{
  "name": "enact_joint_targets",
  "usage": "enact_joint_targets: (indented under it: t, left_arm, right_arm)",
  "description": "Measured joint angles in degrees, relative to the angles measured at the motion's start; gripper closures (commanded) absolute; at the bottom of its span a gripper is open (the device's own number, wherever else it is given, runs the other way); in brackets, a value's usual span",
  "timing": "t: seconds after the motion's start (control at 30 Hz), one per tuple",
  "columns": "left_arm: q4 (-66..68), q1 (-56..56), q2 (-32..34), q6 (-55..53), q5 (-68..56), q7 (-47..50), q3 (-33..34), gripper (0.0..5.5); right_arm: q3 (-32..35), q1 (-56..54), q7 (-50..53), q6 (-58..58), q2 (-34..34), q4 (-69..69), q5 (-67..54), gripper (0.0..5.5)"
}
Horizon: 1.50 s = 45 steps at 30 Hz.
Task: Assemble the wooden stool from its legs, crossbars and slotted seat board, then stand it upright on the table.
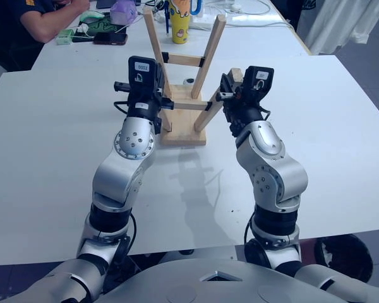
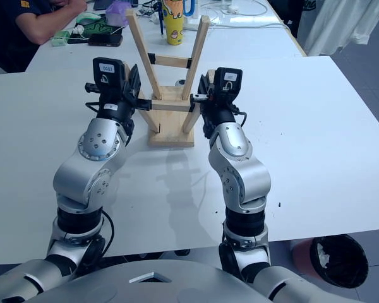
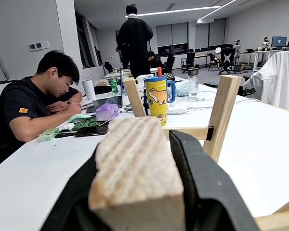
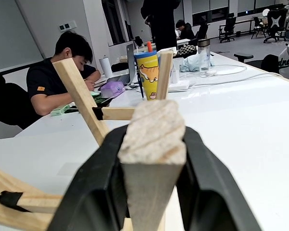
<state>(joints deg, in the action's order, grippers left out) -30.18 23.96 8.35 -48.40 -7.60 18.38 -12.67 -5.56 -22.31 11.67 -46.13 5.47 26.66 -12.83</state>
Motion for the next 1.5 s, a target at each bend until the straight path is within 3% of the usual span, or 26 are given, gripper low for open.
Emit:
enact_joint_targets:
  t: [0.27, 0.63, 0.93, 1.23, 1.43, 1.5]
  left_arm:
    - [3.97, 0.34, 3.83, 3.56, -4.26, -5.10, 3.88, 4.21]
    - [11.41, 1.45, 9.14, 13.22, -6.93, -9.75, 3.40, 4.18]
    - [16.40, 2.65, 10.30, 14.14, -13.99, -14.42, 8.09, 4.18]
    - [21.69, 4.72, 11.09, 17.51, -15.01, -18.90, 8.16, 4.18]
    - [26.46, 2.80, 13.56, 19.22, -8.90, -21.57, 3.70, 2.99]
    - [26.48, 2.50, 13.45, 20.01, -7.05, -21.50, 3.36, 2.85]
  right_arm:
    - [-2.69, -0.19, -0.07, 3.36, -0.67, -2.55, 1.20, 4.35]
    - [-3.86, -0.88, -0.08, 4.16, -2.23, -3.84, 1.17, 4.23]
    - [-3.40, -3.78, -1.80, 2.57, -2.52, -6.09, 0.61, 4.19]
    - [-2.34, -4.29, -1.90, 1.06, -2.49, -6.10, 0.49, 4.17]
    - [-2.39, -5.23, -5.37, 1.03, -3.45, -6.44, 0.06, 4.17]
    - [-2.36, -5.40, -6.08, 0.92, -4.02, -6.66, -0.01, 4.17]
